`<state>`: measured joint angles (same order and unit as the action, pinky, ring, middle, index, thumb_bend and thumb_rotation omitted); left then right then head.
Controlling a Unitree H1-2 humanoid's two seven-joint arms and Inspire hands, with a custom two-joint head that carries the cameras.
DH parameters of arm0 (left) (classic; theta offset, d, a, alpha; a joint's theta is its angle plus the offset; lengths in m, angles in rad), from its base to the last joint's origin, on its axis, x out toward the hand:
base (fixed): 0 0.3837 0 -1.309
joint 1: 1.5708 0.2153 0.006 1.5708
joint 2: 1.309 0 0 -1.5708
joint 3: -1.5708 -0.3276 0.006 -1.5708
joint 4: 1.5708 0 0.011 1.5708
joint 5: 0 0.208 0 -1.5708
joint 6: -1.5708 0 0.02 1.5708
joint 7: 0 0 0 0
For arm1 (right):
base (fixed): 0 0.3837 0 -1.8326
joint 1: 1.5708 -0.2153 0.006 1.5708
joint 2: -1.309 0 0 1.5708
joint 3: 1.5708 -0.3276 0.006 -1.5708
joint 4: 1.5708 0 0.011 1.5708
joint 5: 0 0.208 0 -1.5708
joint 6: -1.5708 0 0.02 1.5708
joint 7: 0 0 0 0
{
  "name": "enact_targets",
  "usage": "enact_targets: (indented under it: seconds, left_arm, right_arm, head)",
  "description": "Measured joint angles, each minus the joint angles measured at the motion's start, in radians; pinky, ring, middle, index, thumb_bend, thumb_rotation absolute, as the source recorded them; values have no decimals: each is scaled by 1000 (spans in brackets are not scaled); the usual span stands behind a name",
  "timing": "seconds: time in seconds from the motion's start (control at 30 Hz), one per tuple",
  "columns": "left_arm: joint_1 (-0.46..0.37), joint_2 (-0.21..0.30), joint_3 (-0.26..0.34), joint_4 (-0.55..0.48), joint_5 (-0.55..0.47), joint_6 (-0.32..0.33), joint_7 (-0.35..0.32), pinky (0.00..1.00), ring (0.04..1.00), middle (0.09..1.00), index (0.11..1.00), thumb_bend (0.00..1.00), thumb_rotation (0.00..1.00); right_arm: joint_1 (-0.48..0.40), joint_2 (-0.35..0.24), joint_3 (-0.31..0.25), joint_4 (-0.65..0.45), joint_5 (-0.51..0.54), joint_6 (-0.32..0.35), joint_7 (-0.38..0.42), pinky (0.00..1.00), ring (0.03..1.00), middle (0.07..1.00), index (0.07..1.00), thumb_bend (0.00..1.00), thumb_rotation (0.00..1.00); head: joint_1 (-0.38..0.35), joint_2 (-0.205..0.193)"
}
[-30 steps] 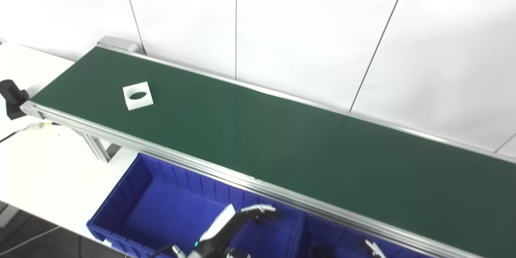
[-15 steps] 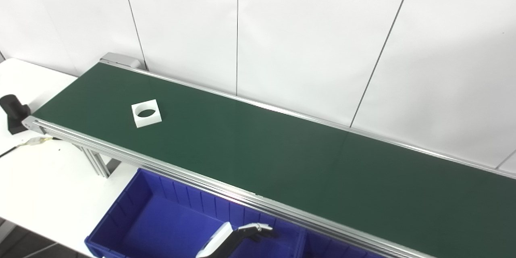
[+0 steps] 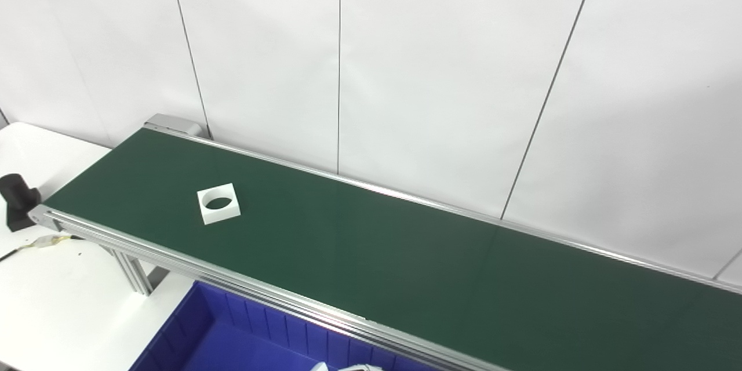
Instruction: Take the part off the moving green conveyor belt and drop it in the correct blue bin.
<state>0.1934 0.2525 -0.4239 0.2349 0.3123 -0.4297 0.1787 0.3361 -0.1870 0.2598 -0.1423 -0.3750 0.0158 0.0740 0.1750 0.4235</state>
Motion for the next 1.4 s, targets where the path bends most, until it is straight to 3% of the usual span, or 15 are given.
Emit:
enact_targets:
  seconds: [0.93,1.4]
  left_arm:
    - [-35,9,-77,93,-12,0,100,662,740,775,703,901,145]
    - [-59,12,-109,130,-10,0,140,645,725,763,694,901,154]
  right_arm:
    - [-21,-7,-7,73,9,-18,-12,781,893,907,827,820,12]
    - [-37,-7,-14,137,27,-92,-30,796,883,887,821,816,0]
  head:
    - [24,-89]
    - [34,-123]
